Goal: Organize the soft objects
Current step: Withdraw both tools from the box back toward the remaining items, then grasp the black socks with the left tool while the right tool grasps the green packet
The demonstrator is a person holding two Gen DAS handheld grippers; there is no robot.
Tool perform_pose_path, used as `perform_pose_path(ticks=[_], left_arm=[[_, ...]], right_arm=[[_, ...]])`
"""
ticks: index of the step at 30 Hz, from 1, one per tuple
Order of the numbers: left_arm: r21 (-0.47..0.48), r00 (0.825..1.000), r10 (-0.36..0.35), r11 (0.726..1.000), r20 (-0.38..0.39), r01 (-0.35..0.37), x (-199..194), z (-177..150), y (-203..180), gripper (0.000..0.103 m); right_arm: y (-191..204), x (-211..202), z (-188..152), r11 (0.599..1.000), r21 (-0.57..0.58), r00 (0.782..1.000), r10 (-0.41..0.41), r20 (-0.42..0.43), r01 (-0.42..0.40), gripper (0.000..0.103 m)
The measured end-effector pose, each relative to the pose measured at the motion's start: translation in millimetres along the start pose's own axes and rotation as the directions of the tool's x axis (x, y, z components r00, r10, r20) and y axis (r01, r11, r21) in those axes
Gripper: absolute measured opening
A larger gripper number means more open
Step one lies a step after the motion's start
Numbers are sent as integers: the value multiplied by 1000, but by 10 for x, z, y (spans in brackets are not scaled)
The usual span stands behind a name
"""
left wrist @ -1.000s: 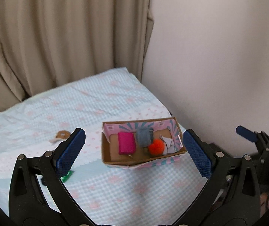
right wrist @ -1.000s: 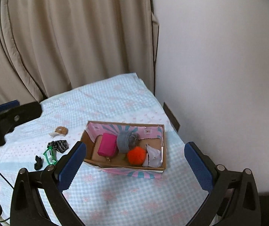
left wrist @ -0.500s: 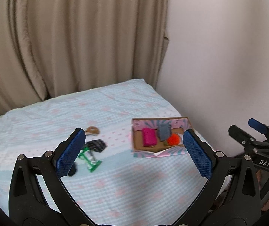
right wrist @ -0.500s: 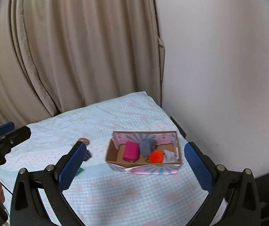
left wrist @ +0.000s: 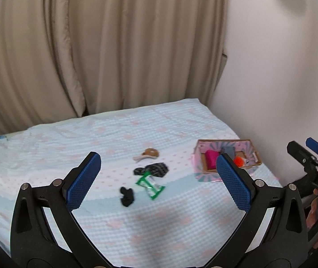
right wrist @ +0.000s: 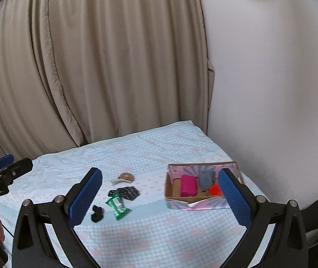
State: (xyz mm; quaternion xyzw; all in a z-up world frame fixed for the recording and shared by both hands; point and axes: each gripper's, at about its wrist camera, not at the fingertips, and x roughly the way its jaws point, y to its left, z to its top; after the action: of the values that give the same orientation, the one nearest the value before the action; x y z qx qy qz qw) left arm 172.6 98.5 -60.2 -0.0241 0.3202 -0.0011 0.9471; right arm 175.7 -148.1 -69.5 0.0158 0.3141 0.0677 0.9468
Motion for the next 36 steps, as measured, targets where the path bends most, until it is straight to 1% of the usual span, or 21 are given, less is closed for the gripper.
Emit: perform_pose_path(ticks=[2, 5, 8, 11, 16, 18, 20, 24, 27, 28, 30, 32, 34, 35, 36], left_arm=[[9, 1000, 3, 1000, 5, -3, 33, -30, 176, 103], [26, 1000, 29, 999, 9, -29, 101, -108, 431, 103], [46, 999, 40, 998, -7, -39, 260, -225, 662, 103], [58, 998, 43, 998, -50, -40, 492, -400, 846, 103], [19, 989, 26, 1000, -147, -24, 1057, -815, 1084, 103], [-2, 984, 15, 1000, -176, -16, 1318, -1013, 1137, 103], [-10, 982, 4, 1000, -189, -6, 1535, -1164, 1157, 103], [2, 978, -17, 1000, -210, 18, 2064, -1507, 1145, 102], [5, 971, -17, 1000, -240, 18, 2519, -1757, 1129, 100], [1, 969, -19, 1000, -246, 20, 2606, -1817, 1131, 97], [-7, 962, -23, 1000, -273, 22, 2905, -1980, 1135, 93], [-11, 955, -25, 1000, -294, 23, 3139, -2122, 1131, 86], [-5, 951, -26, 1000, -307, 25, 3328, -2235, 1109, 82], [4, 950, -21, 1000, -313, 23, 3425, -2299, 1089, 80], [12, 949, -16, 1000, -316, 21, 3485, -2344, 1068, 79]], right_arm=[[128, 40, -32, 1000, 3, 1000, -1, 3, 1, 103], [355, 176, -91, 1000, -4, 1000, -11, 6, 11, 103], [516, 321, -173, 1000, -4, 1000, -19, 2, 19, 103], [667, 557, -277, 1000, -4, 1000, -16, -17, 16, 103], [897, 1043, -541, 999, -38, 997, -2, -72, -1, 103], [977, 1259, -665, 998, -53, 996, 13, -94, -18, 103], [1040, 1496, -798, 997, -68, 992, 29, -121, -38, 103], [1152, 1999, -1131, 992, -99, 983, 65, -171, -83, 103], [1222, 2409, -1400, 986, -122, 974, 85, -211, -113, 103], [1236, 2518, -1467, 985, -126, 971, 90, -221, -120, 103], [1268, 2783, -1632, 981, -134, 964, 102, -244, -138, 103], [1288, 3005, -1741, 979, -137, 959, 109, -262, -149, 103], [1315, 3229, -1875, 976, -147, 953, 114, -280, -160, 103], [1331, 3319, -1928, 974, -153, 951, 116, -287, -165, 102], [1342, 3416, -1989, 972, -160, 947, 119, -297, -172, 97]])
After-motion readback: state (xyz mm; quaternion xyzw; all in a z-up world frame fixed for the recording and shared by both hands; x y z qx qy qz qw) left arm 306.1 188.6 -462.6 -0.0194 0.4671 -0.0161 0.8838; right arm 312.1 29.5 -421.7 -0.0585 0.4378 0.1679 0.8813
